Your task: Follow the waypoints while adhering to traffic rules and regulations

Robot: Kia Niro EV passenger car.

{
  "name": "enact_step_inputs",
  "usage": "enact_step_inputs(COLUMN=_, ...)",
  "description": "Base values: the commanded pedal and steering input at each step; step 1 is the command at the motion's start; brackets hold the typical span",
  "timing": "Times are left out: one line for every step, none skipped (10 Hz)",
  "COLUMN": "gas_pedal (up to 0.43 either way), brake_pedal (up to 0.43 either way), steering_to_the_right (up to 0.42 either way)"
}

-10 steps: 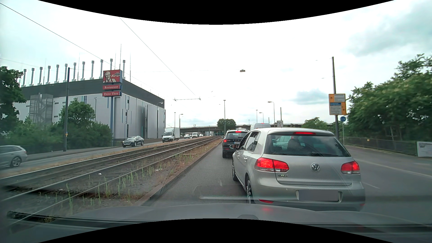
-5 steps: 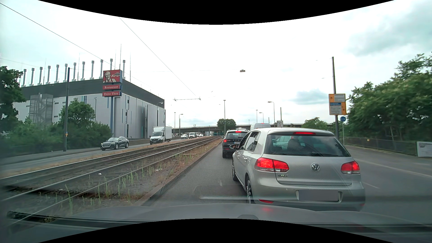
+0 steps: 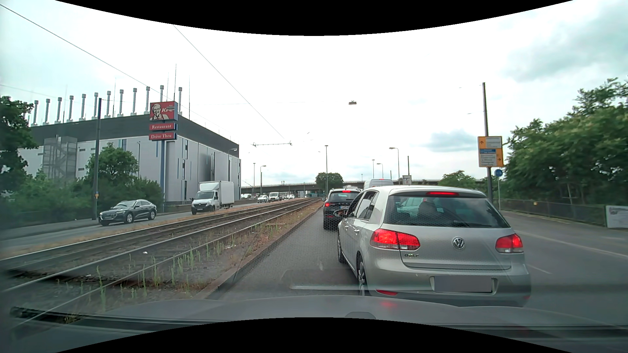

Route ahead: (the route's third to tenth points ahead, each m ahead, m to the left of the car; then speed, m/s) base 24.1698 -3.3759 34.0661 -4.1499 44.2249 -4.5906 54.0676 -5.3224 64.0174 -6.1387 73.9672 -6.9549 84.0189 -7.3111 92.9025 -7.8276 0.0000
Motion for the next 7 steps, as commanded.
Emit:
enact_step_inputs(gas_pedal=0.0, brake_pedal=0.244, steering_to_the_right=0.001)
enact_step_inputs(gas_pedal=0.0, brake_pedal=0.244, steering_to_the_right=0.001)
enact_step_inputs(gas_pedal=0.0, brake_pedal=0.244, steering_to_the_right=0.001)
enact_step_inputs(gas_pedal=0.0, brake_pedal=0.244, steering_to_the_right=0.001)
enact_step_inputs(gas_pedal=0.0, brake_pedal=0.244, steering_to_the_right=0.001)
enact_step_inputs(gas_pedal=0.0, brake_pedal=0.244, steering_to_the_right=0.001)
enact_step_inputs(gas_pedal=0.0, brake_pedal=0.244, steering_to_the_right=0.001)
